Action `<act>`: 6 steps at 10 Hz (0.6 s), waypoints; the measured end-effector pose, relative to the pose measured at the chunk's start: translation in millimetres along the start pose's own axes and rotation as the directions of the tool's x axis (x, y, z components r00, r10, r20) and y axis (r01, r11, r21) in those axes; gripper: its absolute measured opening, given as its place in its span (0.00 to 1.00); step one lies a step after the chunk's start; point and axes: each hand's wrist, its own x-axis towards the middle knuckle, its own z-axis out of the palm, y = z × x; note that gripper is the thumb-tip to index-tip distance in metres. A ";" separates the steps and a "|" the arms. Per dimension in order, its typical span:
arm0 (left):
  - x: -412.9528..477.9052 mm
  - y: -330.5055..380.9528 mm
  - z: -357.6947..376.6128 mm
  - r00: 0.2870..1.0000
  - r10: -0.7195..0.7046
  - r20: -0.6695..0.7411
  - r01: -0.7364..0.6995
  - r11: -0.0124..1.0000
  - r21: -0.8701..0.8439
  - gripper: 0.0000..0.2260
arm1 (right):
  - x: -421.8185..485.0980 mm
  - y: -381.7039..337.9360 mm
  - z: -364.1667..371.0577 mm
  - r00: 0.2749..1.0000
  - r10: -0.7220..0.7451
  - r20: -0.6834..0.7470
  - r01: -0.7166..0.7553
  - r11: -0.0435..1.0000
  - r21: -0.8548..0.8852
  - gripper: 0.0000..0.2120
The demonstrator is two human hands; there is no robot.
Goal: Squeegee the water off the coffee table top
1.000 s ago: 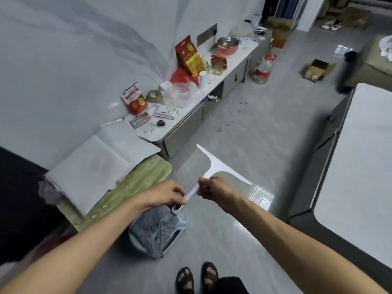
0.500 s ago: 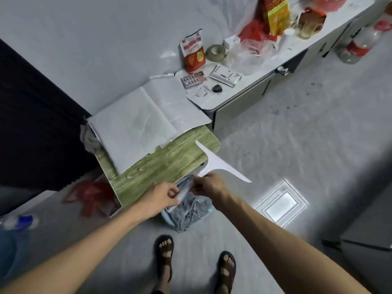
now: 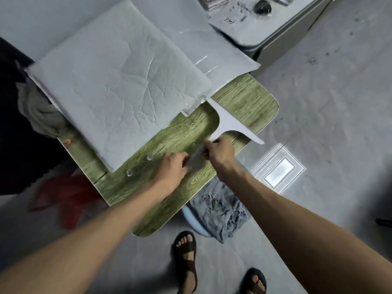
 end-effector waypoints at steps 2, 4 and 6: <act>17.3 -18.4 5.0 0.998 0.068 -0.007 -0.067 0.994 0.085 0.05 | 1.3 -1.9 17.8 0.997 -0.038 -0.073 0.032 0.995 -0.092 0.10; 2.9 -1.6 -7.1 0.999 0.038 0.029 -0.044 0.969 0.244 0.09 | -17.7 -11.0 -10.8 0.993 0.030 0.113 -0.020 0.995 -0.093 0.07; -30.1 75.7 -47.9 0.978 0.159 0.134 -0.185 0.959 0.213 0.20 | -74.6 -33.8 -96.2 0.979 0.047 0.197 0.005 0.966 -0.257 0.08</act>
